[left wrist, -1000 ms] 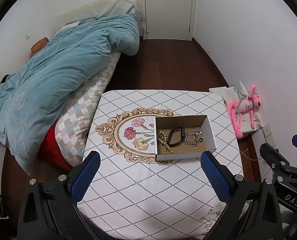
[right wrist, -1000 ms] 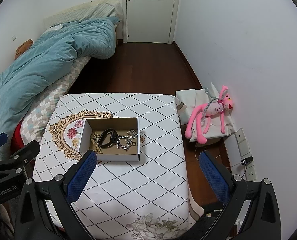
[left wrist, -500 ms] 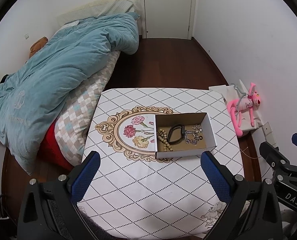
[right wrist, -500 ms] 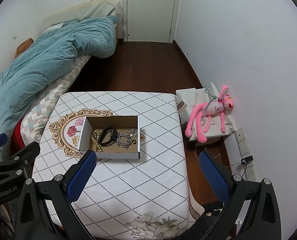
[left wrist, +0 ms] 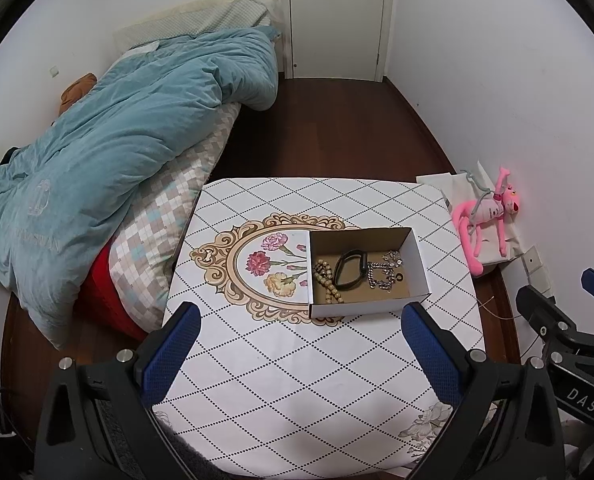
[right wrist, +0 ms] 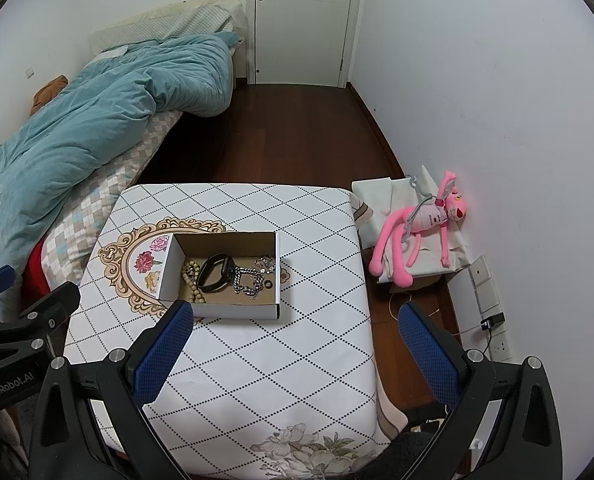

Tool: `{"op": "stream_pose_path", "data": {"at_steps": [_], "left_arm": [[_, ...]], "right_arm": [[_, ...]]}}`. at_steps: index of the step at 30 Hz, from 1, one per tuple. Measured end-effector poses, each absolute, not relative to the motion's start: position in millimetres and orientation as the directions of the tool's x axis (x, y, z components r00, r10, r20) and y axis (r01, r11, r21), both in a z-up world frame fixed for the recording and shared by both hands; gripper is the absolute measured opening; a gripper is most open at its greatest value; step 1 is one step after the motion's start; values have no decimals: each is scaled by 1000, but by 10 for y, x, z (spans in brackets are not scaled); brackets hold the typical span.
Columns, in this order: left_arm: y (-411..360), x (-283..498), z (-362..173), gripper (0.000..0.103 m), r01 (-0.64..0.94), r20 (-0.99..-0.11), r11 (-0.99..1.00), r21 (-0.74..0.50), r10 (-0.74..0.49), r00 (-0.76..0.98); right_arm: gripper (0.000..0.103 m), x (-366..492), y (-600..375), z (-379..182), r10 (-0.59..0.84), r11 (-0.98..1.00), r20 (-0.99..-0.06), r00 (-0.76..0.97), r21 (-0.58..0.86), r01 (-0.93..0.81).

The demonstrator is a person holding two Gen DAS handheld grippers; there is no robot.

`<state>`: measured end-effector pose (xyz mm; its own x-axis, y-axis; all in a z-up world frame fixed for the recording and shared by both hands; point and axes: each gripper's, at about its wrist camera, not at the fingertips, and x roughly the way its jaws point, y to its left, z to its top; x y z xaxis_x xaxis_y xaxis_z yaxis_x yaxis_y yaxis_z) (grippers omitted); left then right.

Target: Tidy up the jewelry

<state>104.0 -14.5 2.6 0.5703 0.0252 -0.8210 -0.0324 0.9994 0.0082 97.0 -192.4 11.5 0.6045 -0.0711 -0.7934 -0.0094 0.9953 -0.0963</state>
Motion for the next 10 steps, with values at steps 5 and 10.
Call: {"op": "stream_pose_path", "data": {"at_steps": [5, 10], "left_arm": [[-172, 1020, 48, 103, -28, -820, 1000, -6, 11, 573], [-201, 1009, 95, 103, -30, -814, 999, -10, 9, 581]], "right_arm": [[103, 966, -1922, 112, -74, 995, -793, 604, -99, -8], [103, 955, -1938, 122, -74, 995, -791, 607, -100, -9]]}}
